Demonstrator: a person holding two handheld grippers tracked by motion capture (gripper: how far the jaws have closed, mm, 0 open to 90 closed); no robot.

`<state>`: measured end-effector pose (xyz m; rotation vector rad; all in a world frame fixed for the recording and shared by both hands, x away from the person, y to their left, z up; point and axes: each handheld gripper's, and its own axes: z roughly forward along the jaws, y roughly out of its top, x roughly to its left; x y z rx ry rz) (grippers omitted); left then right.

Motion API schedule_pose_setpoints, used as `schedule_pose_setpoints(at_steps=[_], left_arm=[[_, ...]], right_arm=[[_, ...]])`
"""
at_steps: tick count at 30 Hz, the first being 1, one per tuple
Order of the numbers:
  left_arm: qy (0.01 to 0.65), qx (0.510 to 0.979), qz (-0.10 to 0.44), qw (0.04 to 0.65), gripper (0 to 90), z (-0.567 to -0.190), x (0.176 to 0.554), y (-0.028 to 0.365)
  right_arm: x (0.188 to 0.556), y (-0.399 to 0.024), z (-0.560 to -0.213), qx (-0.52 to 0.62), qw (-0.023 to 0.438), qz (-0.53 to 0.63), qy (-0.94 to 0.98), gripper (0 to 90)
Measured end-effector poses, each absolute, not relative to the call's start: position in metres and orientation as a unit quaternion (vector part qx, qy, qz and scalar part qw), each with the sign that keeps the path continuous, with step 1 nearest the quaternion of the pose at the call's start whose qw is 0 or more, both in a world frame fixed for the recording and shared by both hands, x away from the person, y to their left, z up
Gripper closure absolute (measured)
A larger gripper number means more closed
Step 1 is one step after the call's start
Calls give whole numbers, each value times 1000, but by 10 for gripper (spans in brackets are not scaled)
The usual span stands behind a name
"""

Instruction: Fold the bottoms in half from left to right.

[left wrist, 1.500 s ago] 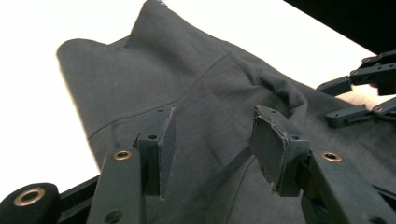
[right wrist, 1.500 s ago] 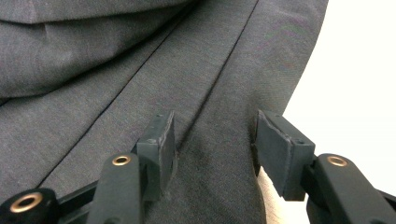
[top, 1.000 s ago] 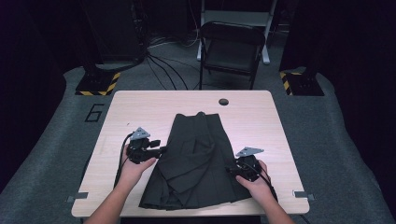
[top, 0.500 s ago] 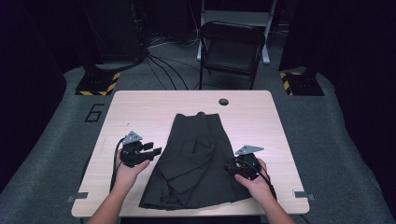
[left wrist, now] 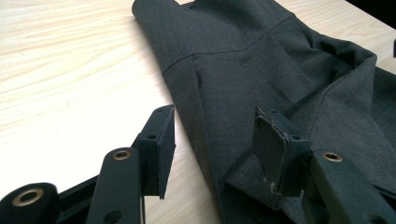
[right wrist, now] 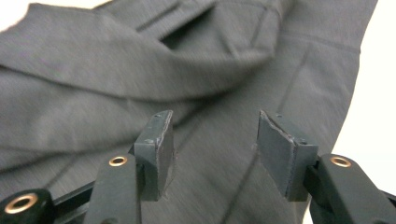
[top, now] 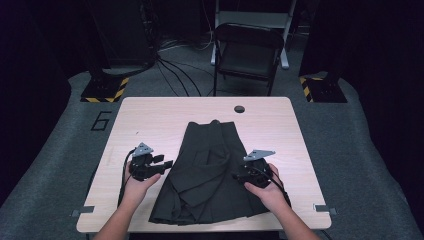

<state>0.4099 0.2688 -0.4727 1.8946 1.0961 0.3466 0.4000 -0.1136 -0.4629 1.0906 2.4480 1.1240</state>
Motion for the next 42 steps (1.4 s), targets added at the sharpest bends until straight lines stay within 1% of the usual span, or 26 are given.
schedule_pose_setpoints(at_steps=[7, 25, 29, 30, 31, 32, 33, 34, 35, 37, 39, 41, 42], left_arm=[[448, 761, 142, 448, 488, -475, 410, 270], [445, 765, 139, 444, 487, -475, 409, 272], [449, 762, 142, 445, 487, -476, 410, 273], [449, 761, 142, 446, 486, -476, 410, 273], [448, 764, 139, 444, 486, -476, 410, 274], [446, 765, 139, 443, 486, -476, 410, 274], [446, 765, 140, 442, 486, -476, 410, 274], [447, 764, 139, 443, 487, -476, 410, 274], [447, 764, 139, 443, 487, -476, 410, 274], [450, 763, 139, 444, 487, -476, 410, 275], [450, 763, 137, 443, 487, -477, 410, 275], [451, 763, 138, 443, 488, -477, 410, 275], [451, 762, 139, 443, 488, -477, 410, 275]], right_arm=[[403, -89, -452, 352, 115, 401, 838, 449], [419, -35, -452, 324, 109, 397, 852, 412], [422, -26, -455, 320, 104, 398, 854, 423], [423, -24, -456, 318, 104, 395, 856, 456], [423, -22, -458, 310, 93, 390, 862, 528], [423, -22, -458, 310, 93, 390, 862, 528], [423, -21, -459, 309, 90, 387, 864, 564], [421, -20, -459, 307, 94, 383, 866, 627], [420, -20, -459, 304, 100, 377, 869, 668], [419, -21, -458, 303, 93, 376, 871, 753], [419, -24, -457, 297, 97, 375, 873, 825], [418, -27, -456, 301, 91, 376, 872, 870], [418, -29, -455, 303, 90, 377, 871, 878]])
